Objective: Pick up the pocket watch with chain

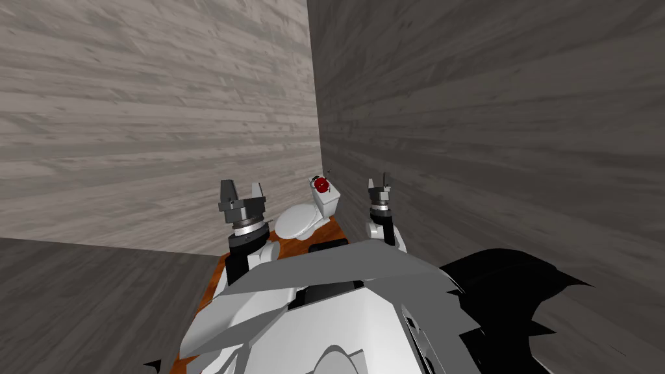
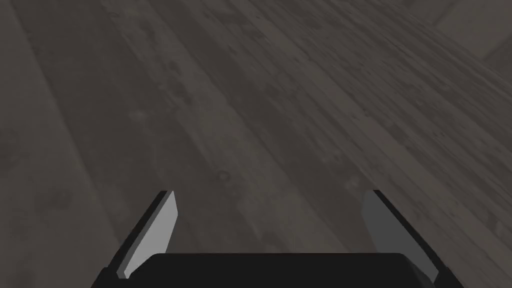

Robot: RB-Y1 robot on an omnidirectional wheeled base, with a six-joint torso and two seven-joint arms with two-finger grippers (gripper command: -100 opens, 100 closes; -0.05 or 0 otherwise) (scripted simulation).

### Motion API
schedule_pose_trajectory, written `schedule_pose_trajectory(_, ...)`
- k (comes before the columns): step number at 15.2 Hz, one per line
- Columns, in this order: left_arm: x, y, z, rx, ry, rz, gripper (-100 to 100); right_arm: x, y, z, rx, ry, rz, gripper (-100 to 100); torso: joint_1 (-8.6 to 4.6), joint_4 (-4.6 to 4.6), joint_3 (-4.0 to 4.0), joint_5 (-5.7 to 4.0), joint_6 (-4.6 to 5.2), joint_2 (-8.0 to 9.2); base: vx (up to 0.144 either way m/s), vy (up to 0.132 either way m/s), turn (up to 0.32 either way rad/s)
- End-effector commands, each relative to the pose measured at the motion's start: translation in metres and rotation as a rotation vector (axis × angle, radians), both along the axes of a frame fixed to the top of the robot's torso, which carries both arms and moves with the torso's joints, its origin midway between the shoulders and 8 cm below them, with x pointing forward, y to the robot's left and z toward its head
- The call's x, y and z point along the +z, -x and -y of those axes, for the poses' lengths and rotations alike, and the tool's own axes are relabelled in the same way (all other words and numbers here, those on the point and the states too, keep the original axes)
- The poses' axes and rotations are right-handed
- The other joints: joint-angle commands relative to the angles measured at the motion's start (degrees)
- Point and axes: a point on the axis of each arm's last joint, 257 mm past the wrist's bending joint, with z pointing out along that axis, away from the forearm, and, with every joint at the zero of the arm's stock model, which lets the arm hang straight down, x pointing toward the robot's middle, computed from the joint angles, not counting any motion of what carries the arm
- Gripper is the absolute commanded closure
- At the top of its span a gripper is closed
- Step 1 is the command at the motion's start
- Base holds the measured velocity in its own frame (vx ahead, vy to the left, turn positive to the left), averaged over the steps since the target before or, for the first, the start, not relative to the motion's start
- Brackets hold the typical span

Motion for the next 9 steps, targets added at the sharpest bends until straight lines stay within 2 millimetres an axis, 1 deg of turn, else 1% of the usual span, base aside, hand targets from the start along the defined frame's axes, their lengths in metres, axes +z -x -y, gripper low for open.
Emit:
schedule_pose_trajectory(1, 0.000, 0.000, 0.000, 0.000, 0.000, 0.000, 0, -0.003, -0.002, -0.002, 0.012, 0.034, -0.017, -100, 0.00, 0.00, 0.00, 0.00, 0.00, 0.00, 0.002, 0.007, 0.020)
schedule_pose_trajectory(3, 0.000, 0.000, 0.000, 0.000, 0.000, 0.000, 0, -0.012, -0.007, -0.005, 0.023, 0.082, -0.050, -100, 0.04, 0.00, -0.01, 0.01, -0.01, -0.01, 0.009, 0.031, 0.048)
schedule_pose_trajectory(4, 0.000, 0.000, 0.000, 0.000, 0.000, 0.000, 0, -0.012, -0.007, -0.005, 0.024, 0.084, -0.050, -100, 0.10, -0.01, -0.02, 0.02, -0.01, -0.03, 0.013, 0.045, 0.035)
schedule_pose_trajectory(5, 0.000, 0.000, 0.000, 0.000, 0.000, 0.000, 0, -0.018, -0.010, -0.006, 0.028, 0.109, -0.071, -100, 0.14, -0.01, -0.02, 0.03, -0.01, -0.04, 0.012, 0.045, 0.037)
schedule_pose_trajectory(7, 0.000, 0.000, 0.000, 0.000, 0.000, 0.000, 0, -0.033, -0.017, -0.005, 0.030, 0.159, -0.121, -100, 0.19, -0.01, -0.04, 0.04, -0.02, -0.08, 0.029, 0.068, 0.083)
schedule_pose_trajectory(9, 0.000, 0.000, 0.000, 0.000, 0.000, 0.000, 0, -0.051, -0.024, -0.003, 0.027, 0.210, -0.180, -100, 0.33, -0.03, -0.08, 0.07, -0.02, -0.14, 0.035, 0.102, 0.120)
